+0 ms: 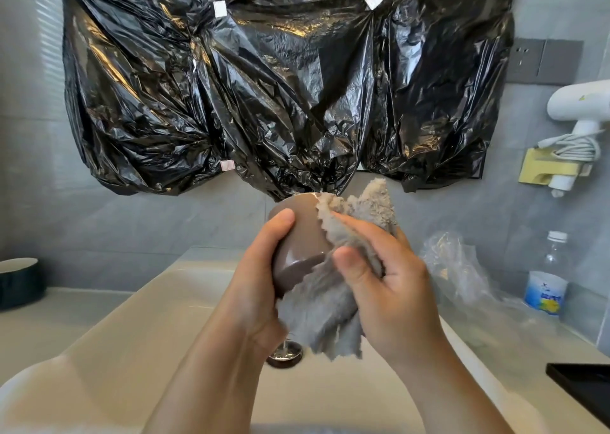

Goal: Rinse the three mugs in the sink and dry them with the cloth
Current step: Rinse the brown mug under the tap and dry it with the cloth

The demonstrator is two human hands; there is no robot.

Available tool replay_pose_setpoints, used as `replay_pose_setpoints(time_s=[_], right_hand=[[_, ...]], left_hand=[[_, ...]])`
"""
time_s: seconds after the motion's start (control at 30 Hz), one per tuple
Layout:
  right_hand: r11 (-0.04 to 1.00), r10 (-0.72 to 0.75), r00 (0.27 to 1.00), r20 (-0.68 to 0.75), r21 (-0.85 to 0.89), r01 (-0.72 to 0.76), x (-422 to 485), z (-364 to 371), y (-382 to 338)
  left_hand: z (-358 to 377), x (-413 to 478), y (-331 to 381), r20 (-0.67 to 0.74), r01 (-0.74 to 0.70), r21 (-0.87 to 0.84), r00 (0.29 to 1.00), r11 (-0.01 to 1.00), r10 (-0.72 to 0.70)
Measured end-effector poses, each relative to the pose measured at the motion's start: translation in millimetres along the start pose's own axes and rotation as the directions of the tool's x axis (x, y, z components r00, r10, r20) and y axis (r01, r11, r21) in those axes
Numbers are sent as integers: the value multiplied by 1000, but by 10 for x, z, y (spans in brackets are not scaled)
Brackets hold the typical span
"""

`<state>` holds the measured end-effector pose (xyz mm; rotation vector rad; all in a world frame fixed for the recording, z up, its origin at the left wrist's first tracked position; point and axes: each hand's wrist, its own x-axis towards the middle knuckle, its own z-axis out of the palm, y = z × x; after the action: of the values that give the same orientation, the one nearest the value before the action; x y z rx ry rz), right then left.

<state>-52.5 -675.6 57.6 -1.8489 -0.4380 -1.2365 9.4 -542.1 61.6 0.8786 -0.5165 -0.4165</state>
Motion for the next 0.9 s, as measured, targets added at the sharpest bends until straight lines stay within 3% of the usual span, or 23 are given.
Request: replay_pose_setpoints(time_s=[0.1,0.23,0.33,0.4,0.53,0.6,0.67,0.77,0.83,0.9], right_hand=[[995,55,996,-74,84,-48,27,-44,38],[998,63,997,-37,8,-63,28,-55,67],[996,17,997,73,-85,-11,15,-66,24],[999,34,991,133,-43,-28,27,-94,0],[997,42,990,135,-63,-34,59,-130,-52],[996,43,996,82,-82,-36,67,-129,-69],[993,96,991,-97,-56,-101,86,-149,-50],[977,204,912,-356,8,-215,141,-234,-4],[956,290,920,-262,129,-265,156,-266,12],[929,334,942,-33,182,-323,148,-241,12]], left_hand=[[16,-13,7,-61,-44,75,997,996,49],[78,-22,-16,-58,-50,227,996,973,65],[94,-29,-6,-66,-101,233,991,967,119],[101,-40,9,-61,-138,238,986,961,156],[72,-45,13,-93,-218,201,966,955,240],[59,-24,10,-103,-245,207,957,947,270],[40,-7,-1,-85,-277,236,949,931,304],[-5,2,-17,-33,-283,232,954,931,298],[-18,-8,-18,9,-275,214,960,937,279],[-32,-20,-14,90,-262,189,964,946,249]])
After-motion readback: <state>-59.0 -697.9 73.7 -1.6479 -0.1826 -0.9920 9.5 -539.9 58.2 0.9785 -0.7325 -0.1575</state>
